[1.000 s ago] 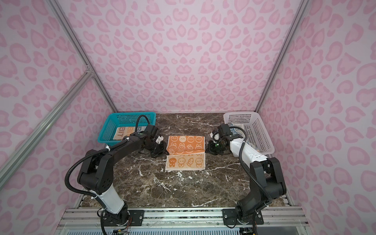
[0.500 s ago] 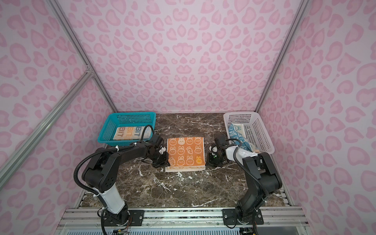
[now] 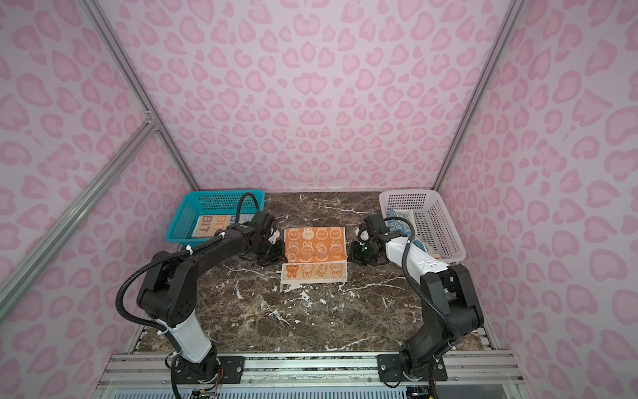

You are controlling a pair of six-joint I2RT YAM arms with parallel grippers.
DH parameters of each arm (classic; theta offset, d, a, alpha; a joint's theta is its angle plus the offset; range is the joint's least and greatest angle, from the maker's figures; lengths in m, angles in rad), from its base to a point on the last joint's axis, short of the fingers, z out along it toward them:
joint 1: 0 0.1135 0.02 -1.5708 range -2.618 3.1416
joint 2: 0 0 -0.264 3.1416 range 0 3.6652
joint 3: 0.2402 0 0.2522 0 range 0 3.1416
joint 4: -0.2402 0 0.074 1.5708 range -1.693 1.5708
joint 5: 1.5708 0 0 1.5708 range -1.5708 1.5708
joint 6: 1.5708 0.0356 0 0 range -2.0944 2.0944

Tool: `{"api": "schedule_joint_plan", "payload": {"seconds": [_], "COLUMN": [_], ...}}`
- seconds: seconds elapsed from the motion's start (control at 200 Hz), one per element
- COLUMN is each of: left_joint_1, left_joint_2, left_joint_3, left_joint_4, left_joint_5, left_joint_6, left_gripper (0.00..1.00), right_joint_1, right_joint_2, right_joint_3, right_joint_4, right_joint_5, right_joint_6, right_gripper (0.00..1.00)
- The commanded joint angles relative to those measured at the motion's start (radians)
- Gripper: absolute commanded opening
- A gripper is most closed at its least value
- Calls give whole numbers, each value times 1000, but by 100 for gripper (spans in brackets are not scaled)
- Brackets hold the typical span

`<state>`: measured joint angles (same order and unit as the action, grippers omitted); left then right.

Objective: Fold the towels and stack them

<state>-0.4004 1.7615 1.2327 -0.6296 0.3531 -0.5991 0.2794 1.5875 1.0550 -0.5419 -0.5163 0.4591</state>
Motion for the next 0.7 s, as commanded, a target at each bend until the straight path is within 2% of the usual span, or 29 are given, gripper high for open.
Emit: {"api": "schedule_joint_plan", "payload": {"seconds": [0.0, 0.215, 0.425, 0.695], "left_joint_1": [5, -5, -26, -50], "left_joint_2": [-39, -88, -52, 8], "left_joint_3": [-1, -80, -164, -185], "left_joint_4": [-91, -62, 12, 31], "left_joint_5": [-83, -80, -61, -73], "left_joint_6": [18, 9, -8, -4], "left_gripper": [3, 3, 3, 7], "right_joint_1": [-3, 4, 17, 23], "right_joint_2": [-26, -41, 10, 74], "right_joint_3": [4, -54, -131, -147], "right_joint_4": [-94, -76, -1, 47], "right_joint_5": [86, 83, 81, 75], "right_joint_6": [-16, -17, -7, 1], "right_gripper": [0, 0, 0, 0]}}
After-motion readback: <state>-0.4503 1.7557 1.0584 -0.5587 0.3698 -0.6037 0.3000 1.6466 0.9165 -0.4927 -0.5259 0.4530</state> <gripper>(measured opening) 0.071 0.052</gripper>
